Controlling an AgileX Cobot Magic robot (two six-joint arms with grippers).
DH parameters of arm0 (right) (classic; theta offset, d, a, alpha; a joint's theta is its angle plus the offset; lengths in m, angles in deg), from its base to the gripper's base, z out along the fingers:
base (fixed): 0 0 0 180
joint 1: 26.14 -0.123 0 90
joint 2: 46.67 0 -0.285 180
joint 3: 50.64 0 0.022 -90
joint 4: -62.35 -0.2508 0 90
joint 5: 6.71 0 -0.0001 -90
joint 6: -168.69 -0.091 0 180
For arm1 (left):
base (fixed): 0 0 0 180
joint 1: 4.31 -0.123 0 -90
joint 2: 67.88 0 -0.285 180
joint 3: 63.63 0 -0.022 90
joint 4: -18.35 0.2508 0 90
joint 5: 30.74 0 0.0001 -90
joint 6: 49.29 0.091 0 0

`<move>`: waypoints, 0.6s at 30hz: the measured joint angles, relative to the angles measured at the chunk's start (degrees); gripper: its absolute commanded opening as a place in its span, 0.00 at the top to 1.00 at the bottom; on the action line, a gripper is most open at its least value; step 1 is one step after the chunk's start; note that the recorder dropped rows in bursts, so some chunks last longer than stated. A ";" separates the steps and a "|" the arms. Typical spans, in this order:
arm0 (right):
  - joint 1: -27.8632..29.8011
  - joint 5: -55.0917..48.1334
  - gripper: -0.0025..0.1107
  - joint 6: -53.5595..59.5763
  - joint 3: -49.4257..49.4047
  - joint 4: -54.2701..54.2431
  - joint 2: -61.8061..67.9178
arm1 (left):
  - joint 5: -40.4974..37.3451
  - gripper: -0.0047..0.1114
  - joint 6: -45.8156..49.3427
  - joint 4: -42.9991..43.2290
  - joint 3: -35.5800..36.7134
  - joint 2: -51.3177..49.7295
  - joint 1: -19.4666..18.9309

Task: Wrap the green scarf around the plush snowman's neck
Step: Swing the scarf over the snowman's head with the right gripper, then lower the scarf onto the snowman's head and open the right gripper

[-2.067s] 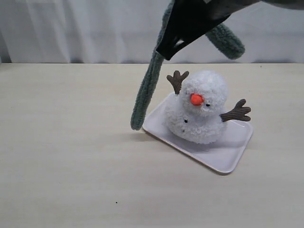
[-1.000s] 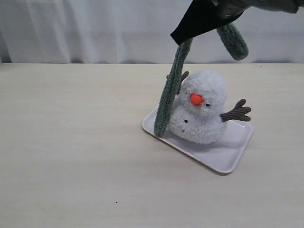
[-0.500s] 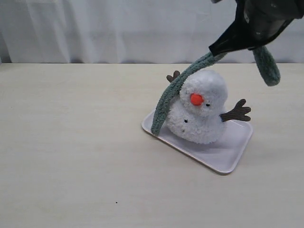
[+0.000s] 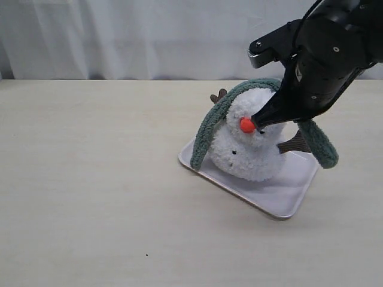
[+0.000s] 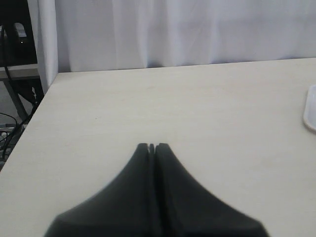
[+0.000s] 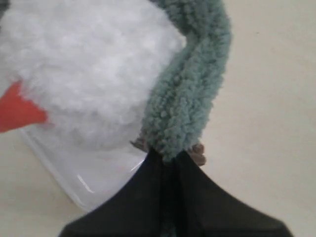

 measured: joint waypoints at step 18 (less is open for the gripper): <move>0.00 -1.07 0.94 -0.82 -3.22 -0.41 0.00 | 0.00 0.96 0.00 0.00 0.00 0.00 0.00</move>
